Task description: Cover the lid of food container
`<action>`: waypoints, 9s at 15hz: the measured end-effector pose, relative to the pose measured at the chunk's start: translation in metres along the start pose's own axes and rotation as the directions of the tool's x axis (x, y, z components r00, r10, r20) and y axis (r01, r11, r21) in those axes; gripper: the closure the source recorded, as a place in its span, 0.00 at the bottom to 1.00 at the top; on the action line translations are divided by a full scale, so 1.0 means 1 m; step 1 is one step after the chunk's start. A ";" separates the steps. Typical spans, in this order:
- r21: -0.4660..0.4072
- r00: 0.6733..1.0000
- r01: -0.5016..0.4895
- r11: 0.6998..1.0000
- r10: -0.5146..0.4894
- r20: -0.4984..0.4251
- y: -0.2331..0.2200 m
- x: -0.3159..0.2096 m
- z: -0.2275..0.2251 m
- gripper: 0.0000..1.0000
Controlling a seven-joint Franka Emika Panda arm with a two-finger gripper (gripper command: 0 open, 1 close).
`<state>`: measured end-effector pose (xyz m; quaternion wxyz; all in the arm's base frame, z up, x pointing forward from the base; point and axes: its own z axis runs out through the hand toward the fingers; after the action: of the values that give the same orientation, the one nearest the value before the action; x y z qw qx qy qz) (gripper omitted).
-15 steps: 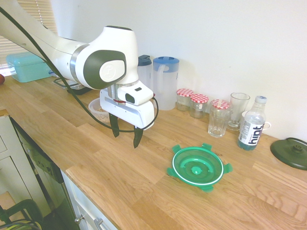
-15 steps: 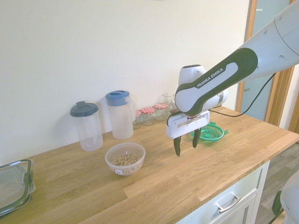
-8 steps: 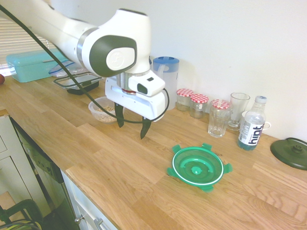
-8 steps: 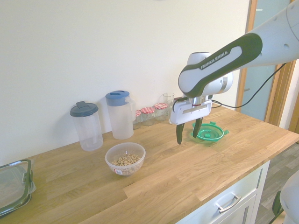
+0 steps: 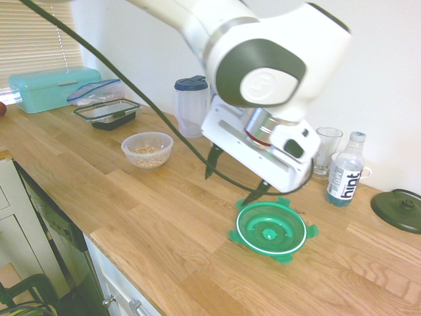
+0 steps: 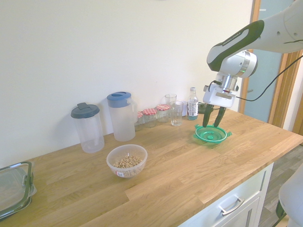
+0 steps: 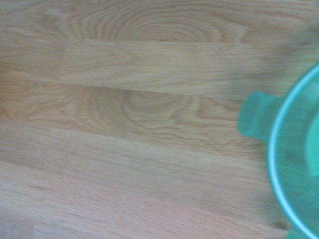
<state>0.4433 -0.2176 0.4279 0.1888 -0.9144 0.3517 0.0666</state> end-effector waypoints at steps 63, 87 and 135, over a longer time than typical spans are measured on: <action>-0.234 0.990 -0.137 0.962 0.124 -0.067 0.023 0.058 -0.089 1.00; -0.681 0.407 -0.653 0.332 -0.605 -0.685 -0.403 -0.260 0.103 1.00; -0.630 0.447 -0.723 0.284 -0.503 -0.740 -0.465 -0.296 0.291 0.00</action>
<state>0.5375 0.3966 0.3747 -0.6138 -0.6734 0.3558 -0.2082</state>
